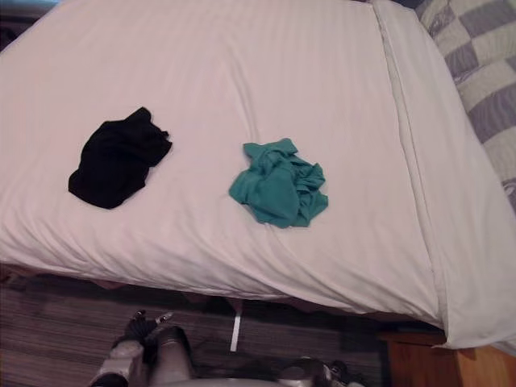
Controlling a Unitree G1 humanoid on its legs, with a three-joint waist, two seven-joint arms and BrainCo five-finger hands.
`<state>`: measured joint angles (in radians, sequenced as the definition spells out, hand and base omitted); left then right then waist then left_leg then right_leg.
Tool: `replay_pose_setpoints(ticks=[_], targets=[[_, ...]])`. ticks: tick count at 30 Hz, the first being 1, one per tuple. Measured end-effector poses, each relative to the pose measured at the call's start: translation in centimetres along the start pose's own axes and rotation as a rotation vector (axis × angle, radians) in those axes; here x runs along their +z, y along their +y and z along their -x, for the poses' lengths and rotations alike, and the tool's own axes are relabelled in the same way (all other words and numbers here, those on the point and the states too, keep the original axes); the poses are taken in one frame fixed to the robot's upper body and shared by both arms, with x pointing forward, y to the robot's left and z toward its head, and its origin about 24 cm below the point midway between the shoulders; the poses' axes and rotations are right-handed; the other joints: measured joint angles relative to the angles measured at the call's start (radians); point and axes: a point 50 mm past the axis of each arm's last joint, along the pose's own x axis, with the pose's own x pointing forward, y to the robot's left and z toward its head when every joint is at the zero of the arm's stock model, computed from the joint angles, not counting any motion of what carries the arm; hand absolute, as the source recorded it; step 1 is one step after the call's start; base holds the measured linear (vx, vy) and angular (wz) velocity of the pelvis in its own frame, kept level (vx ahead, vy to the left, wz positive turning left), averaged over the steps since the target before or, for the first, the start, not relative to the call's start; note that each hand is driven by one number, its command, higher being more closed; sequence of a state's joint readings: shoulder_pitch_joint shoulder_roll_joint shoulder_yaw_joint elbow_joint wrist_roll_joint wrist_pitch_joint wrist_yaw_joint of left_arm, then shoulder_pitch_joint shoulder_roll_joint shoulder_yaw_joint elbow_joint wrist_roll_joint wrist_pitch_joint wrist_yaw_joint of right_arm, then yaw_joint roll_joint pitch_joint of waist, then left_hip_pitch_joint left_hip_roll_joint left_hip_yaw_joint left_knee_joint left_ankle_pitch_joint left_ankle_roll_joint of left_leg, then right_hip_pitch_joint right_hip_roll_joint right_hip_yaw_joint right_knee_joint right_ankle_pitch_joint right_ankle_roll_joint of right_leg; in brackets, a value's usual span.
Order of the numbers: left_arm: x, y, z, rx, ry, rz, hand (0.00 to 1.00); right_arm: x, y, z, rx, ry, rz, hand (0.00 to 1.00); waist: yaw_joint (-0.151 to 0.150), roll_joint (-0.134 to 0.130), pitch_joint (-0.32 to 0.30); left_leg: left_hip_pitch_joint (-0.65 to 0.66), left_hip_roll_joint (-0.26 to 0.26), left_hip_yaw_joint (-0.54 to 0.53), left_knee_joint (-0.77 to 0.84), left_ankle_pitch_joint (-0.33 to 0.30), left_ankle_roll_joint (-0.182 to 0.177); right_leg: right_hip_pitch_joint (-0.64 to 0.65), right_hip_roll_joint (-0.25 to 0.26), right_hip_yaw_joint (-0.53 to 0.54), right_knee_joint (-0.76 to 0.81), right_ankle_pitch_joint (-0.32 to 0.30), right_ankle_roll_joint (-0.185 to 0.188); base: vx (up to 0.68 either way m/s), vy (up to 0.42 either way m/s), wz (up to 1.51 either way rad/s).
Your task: Tidy the bed and pick cloth on bed and put in laundry
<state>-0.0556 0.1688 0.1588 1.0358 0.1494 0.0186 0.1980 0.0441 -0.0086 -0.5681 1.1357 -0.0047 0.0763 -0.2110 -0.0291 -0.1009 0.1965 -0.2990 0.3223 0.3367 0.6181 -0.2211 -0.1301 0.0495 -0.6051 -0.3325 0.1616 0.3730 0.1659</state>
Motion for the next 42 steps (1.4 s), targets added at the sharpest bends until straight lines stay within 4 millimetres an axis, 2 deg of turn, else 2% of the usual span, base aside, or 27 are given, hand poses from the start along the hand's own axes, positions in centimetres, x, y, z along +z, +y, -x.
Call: replay_pose_setpoints(ticks=[1, 2, 3, 4, 5, 6, 9, 10, 11, 14, 16, 18, 20, 22, 25, 27, 28, 29, 30, 31, 32, 33, 34, 35, 37, 38, 42], targets=[[-0.4, -0.2, 0.1, -0.004, 0.014, -0.004, 0.0, 0.3, 0.3, 0.0, 0.009, -0.009, 0.012, 0.0, 0.009, -0.011, -0.003, 0.042, -0.013, 0.04, -0.038, -0.001, 0.009, -0.041, -0.029, -0.027, 0.039, 0.035, -0.039, 0.05, 0.513, -1.15], [-1.1, -0.1, 0.2, 0.0, 0.036, -0.008, 0.0, 0.7, 0.9, 0.1, 0.025, -0.024, 0.032, 0.0, 0.011, -0.019, -0.004, 0.106, -0.034, 0.104, -0.1, 0.008, 0.033, -0.119, -0.065, -0.121, 0.195, -0.032, -0.115, 0.0, 0.327, -0.86], [-1.5, -0.2, 0.3, -0.002, 0.046, -0.011, 0.0, 0.9, 1.0, 0.1, 0.03, -0.037, 0.04, 0.0, 0.01, -0.011, -0.003, 0.132, -0.041, 0.12, -0.131, 0.014, 0.042, -0.149, -0.055, -0.171, 0.276, -0.129, -0.142, -0.04, 0.39, -0.79], [-2.0, -0.1, 0.4, -0.012, 0.058, -0.025, 0.0, 1.5, 1.5, 0.2, 0.061, -0.071, 0.079, 0.0, -0.008, 0.012, -0.005, 0.169, -0.045, 0.14, -0.203, 0.04, 0.058, -0.189, 0.034, -0.232, 0.401, -0.29, -0.083, -0.07, 0.441, -0.36], [-2.2, 0.1, 0.4, -0.015, 0.059, -0.05, 0.0, 1.6, 1.8, 0.3, 0.085, -0.084, 0.11, 0.0, -0.017, 0.017, -0.004, 0.19, -0.06, 0.148, -0.271, 0.073, 0.066, -0.2, 0.114, -0.275, 0.463, -0.381, -0.056, -0.07, 0.368, -0.09], [-2.0, 0.0, 0.4, -0.03, 0.058, -0.061, 0.0, 1.4, 1.9, 0.4, 0.1, -0.09, 0.134, 0.0, -0.022, 0.016, -0.003, 0.218, -0.098, 0.149, -0.36, 0.116, 0.077, -0.212, 0.194, -0.327, 0.502, -0.486, -0.064, -0.05, 0.238, 0.18], [-2.0, -1.1, 0.5, -0.074, 0.062, -0.069, 0.0, 0.8, 1.8, 0.5, 0.108, -0.088, 0.162, 0.0, -0.037, 0.026, 0.003, 0.253, -0.157, 0.111, -0.452, 0.161, 0.083, -0.202, 0.352, -0.241, 0.445, -0.599, -0.072, -0.01, 0.084, 0.54], [-2.0, -1.9, 0.7, -0.11, 0.059, -0.087, 0.0, 1.0, 1.8, 0.6, 0.122, -0.107, 0.183, 0.0, -0.049, 0.034, 0.01, 0.271, -0.188, 0.081, -0.479, 0.179, 0.09, -0.147, 0.418, -0.123, 0.318, -0.629, -0.128, 0.06, 0.004, 0.76], [-2.1, -2.4, 0.9, -0.131, 0.06, -0.094, 0.0, 0.8, 1.6, 0.6, 0.119, -0.107, 0.189, 0.0, -0.046, 0.037, 0.014, 0.295, -0.21, 0.073, -0.504, 0.194, 0.09, -0.088, 0.437, -0.064, 0.229, -0.643, -0.141, 0.07, -0.02, 0.59], [-1.4, -4.9, 1.6, -0.199, 0.03, -0.072, 0.0, 3.2, 1.4, 0.3, 0.124, -0.166, 0.231, 0.0, -0.035, 0.105, 0.052, 0.324, -0.213, 0.077, -0.525, 0.22, 0.076, -0.041, 0.454, -0.06, 0.153, -0.611, -0.137, -0.02, -0.031, 0.03], [-0.9, -5.4, 1.6, -0.209, 0.013, -0.061, 0.0, 4.5, 1.9, 0.4, 0.134, -0.2, 0.238, 0.0, -0.039, 0.115, 0.055, 0.249, -0.204, 0.08, -0.4, 0.218, 0.072, -0.056, 0.435, -0.049, 0.14, -0.6, -0.135, -0.05, -0.054, -0.15], [-0.3, -5.8, 1.7, -0.225, -0.008, -0.042, 0.0, 5.7, 2.3, 0.5, 0.139, -0.229, 0.241, 0.0, -0.038, 0.126, 0.065, 0.156, -0.118, 0.144, -0.147, 0.17, 0.035, -0.045, 0.421, -0.019, 0.102, -0.562, -0.132, 0.0, -0.001, -0.41], [-0.5, -6.0, 1.7, -0.24, -0.002, -0.042, 0.0, 5.8, 2.4, 0.5, 0.139, -0.23, 0.241, 0.0, -0.042, 0.129, 0.063, 0.178, -0.033, 0.205, -0.104, 0.143, 0.052, -0.039, 0.402, 0.031, 0.092, -0.547, -0.111, 0.03, 0.163, -0.72], [-0.5, -6.2, 1.8, -0.245, -0.002, -0.043, 0.0, 5.9, 2.4, 0.5, 0.141, -0.233, 0.241, 0.0, -0.044, 0.129, 0.061, 0.202, 0.02, 0.195, -0.167, 0.144, 0.053, -0.052, 0.38, 0.076, 0.084, -0.53, -0.082, 0.06, 0.332, -0.69], [-0.2, -6.5, 1.9, -0.254, -0.014, -0.046, 0.0, 6.1, 2.1, 0.5, 0.134, -0.235, 0.245, 0.0, -0.054, 0.133, 0.057, 0.208, 0.066, 0.036, -0.355, 0.161, 0.029, -0.103, 0.332, 0.131, 0.075, -0.493, -0.013, 0.05, 0.454, -0.31], [-0.3, -7.0, 2.1, -0.27, -0.018, -0.059, 0.0, 6.1, 1.5, 0.3, 0.119, -0.234, 0.251, 0.0, -0.056, 0.159, 0.04, 0.231, 0.06, -0.08, -0.466, 0.259, 0.011, -0.11, 0.312, 0.145, 0.045, -0.464, 0.053, 0.06, 0.535, -0.14], [-0.9, -7.6, 2.4, -0.296, -0.007, -0.079, 0.0, 6.0, 0.5, 0.1, 0.098, -0.23, 0.266, 0.0, -0.061, 0.178, 0.022, 0.252, 0.051, -0.106, -0.482, 0.225, -0.105, -0.097, 0.292, 0.155, 0.005, -0.438, 0.099, 0.08, 0.66, -0.05], [-0.5, -7.0, 2.1, -0.301, -0.027, -0.13, 0.0, 5.1, 1.8, 0.4, 0.13, -0.209, 0.247, 0.0, -0.065, 0.1, 0.033, 0.263, -0.018, -0.098, -0.472, 0.191, -0.113, -0.075, 0.222, 0.17, -0.028, -0.408, 0.096, 0.06, 0.631, -0.04], [-0.2, -6.4, 1.8, -0.29, -0.04, -0.157, 0.0, 4.6, 2.2, 0.5, 0.145, -0.2, 0.242, 0.0, -0.062, 0.086, 0.034, 0.258, -0.046, -0.09, -0.458, 0.191, -0.11, -0.076, 0.208, 0.17, -0.034, -0.378, 0.092, 0.05, 0.518, -0.3], [-0.7, -5.3, 1.6, -0.272, -0.031, -0.186, 0.0, 4.6, 2.9, 0.6, 0.18, -0.202, 0.255, 0.0, -0.051, 0.056, 0.018, 0.285, -0.054, -0.032, -0.448, 0.153, -0.084, -0.112, 0.196, 0.146, -0.022, -0.278, 0.044, 0.0, 0.416, -0.86], [-1.0, -4.7, 1.4, -0.26, -0.025, -0.195, 0.0, 4.8, 3.5, 0.8, 0.2, -0.213, 0.284, 0.0, -0.028, 0.058, 0.016, 0.313, -0.053, 0.026, -0.452, 0.147, -0.073, -0.143, 0.195, 0.1, -0.012, -0.221, -0.035, 0.0, 0.452, -1.62], [-1.1, -4.2, 1.3, -0.248, -0.024, -0.201, 0.0, 5.4, 4.5, 1.1, 0.235, -0.247, 0.327, 0.0, -0.007, 0.058, 0.016, 0.352, -0.052, 0.1, -0.466, 0.137, -0.054, -0.196, 0.18, -0.052, 0.089, -0.232, -0.123, -0.03, 0.34, -1.37], [-1.0, -4.1, 1.3, -0.245, -0.025, -0.202, 0.0, 5.6, 4.9, 1.2, 0.247, -0.257, 0.337, 0.0, -0.011, 0.058, 0.016, 0.36, -0.056, 0.108, -0.468, 0.133, -0.047, -0.21, 0.179, -0.096, 0.147, -0.262, -0.126, -0.04, 0.231, -1.03], [-0.8, -4.3, 1.3, -0.253, -0.035, -0.21, 0.0, 6.1, 5.9, 1.7, 0.282, -0.289, 0.366, 0.0, -0.028, 0.068, 0.018, 0.371, -0.063, 0.11, -0.475, 0.131, -0.038, -0.209, 0.23, -0.142, 0.231, -0.388, -0.083, -0.05, 0.133, -0.24], [-0.8, -4.9, 1.5, -0.277, -0.039, -0.234, 0.0, 5.9, 6.6, 2.0, 0.318, -0.302, 0.393, 0.0, -0.045, 0.083, 0.019, 0.377, -0.068, 0.106, -0.485, 0.135, -0.031, -0.189, 0.327, -0.057, 0.222, -0.494, -0.058, -0.04, 0.079, 0.05], [-0.8, -5.6, 1.7, -0.308, -0.041, -0.244, 0.0, 6.0, 6.6, 2.0, 0.325, -0.318, 0.395, 0.0, -0.051, 0.087, 0.023, 0.391, -0.087, 0.094, -0.495, 0.138, -0.026, -0.153, 0.367, 0.002, 0.186, -0.55, -0.072, -0.05, 0.053, 0.27], [-0.9, -8.3, 2.8, -0.378, -0.058, -0.283, 0.0, 6.2, 5.3, 1.7, 0.281, -0.322, 0.393, 0.0, -0.054, 0.136, 0.018, 0.42, -0.1, 0.048, -0.566, 0.179, -0.012, -0.088, 0.369, -0.052, 0.141, -0.539, -0.068, -0.06, 0.012, 0.37]])
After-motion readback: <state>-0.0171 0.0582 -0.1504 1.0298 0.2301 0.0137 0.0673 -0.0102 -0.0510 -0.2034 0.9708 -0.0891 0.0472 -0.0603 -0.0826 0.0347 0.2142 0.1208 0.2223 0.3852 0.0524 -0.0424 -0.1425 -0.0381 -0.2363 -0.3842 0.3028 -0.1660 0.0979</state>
